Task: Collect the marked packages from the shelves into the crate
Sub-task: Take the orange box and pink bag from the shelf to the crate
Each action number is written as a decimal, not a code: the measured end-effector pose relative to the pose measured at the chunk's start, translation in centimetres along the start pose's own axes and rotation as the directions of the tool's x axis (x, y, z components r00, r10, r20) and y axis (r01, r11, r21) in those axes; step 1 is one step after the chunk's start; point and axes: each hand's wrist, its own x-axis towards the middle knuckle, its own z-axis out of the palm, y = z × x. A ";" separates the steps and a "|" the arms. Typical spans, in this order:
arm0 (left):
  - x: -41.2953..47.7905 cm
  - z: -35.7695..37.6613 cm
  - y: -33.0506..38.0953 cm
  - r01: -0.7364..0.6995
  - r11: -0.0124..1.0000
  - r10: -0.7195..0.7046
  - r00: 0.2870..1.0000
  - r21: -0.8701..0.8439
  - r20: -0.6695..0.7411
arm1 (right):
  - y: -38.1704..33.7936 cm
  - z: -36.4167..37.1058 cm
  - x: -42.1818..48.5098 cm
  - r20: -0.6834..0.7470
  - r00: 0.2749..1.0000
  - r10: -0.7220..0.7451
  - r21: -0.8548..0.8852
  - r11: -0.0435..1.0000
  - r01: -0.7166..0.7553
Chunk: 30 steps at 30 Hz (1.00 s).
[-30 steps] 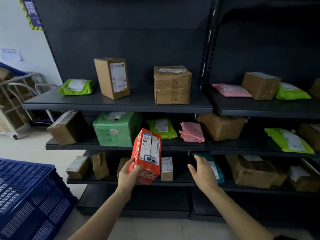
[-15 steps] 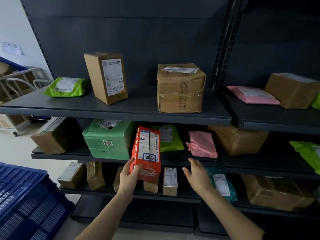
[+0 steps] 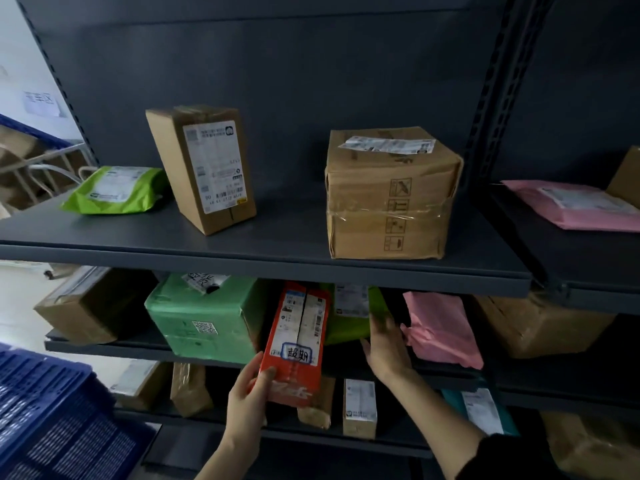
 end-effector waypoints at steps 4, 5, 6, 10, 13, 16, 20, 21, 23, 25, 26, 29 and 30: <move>0.0 0.3 -0.2 -0.004 0.999 0.005 1.000 -0.049 0.011 | 0.4 1.3 2.2 0.056 0.998 0.024 -0.092 0.996 -0.018; -0.1 0.5 -0.2 -0.011 0.999 0.012 1.000 -0.050 0.016 | 0.5 1.5 2.4 0.047 0.999 0.014 -0.108 0.994 -0.009; -0.2 0.7 -0.2 -0.016 0.999 0.017 1.000 -0.051 0.017 | 0.6 1.7 2.4 0.026 1.000 -0.007 -0.132 0.991 0.011; -0.8 0.8 0.4 -0.015 0.998 0.016 1.000 -0.060 0.018 | 1.5 2.1 1.0 -0.056 0.990 -0.129 -0.157 0.980 0.119; -1.2 0.8 0.9 -0.015 0.999 0.015 1.000 -0.047 0.016 | 1.7 1.3 -1.0 -0.143 0.962 -0.231 -0.187 0.961 0.203; -1.7 0.9 1.1 -0.010 0.999 0.011 1.000 -0.043 0.008 | 1.9 0.4 -3.2 -0.191 0.945 -0.266 -0.185 0.955 0.232; -2.4 1.2 1.1 -0.010 0.999 0.010 1.000 -0.037 0.020 | 2.7 0.3 -5.3 -0.174 0.957 -0.234 -0.161 0.965 0.207; -2.6 1.3 1.1 -0.007 0.999 0.008 1.000 -0.039 0.022 | 2.8 0.3 -5.7 -0.159 0.963 -0.215 -0.162 0.968 0.190; -2.7 1.4 1.1 0.001 0.999 0.001 1.000 -0.050 0.030 | 2.9 0.2 -6.0 -0.119 0.975 -0.189 -0.120 0.977 0.175; -2.9 1.5 1.1 0.000 0.998 0.003 0.999 -0.063 0.040 | 3.0 0.0 -5.9 -0.046 0.986 -0.163 -0.144 0.977 0.155; -2.9 1.5 1.1 -0.004 0.998 0.006 0.999 -0.070 0.040 | 3.1 -0.4 -6.0 -0.043 0.985 -0.166 -0.138 0.978 0.159; -2.9 1.7 1.1 -0.018 0.996 0.021 0.999 -0.091 0.034 | 3.4 -2.2 -6.3 -0.197 0.956 -0.217 -0.084 0.975 0.204; -2.8 1.8 1.2 -0.022 0.995 0.025 0.999 -0.098 0.032 | 3.9 -2.5 -6.0 -0.278 0.938 -0.205 -0.103 0.978 0.183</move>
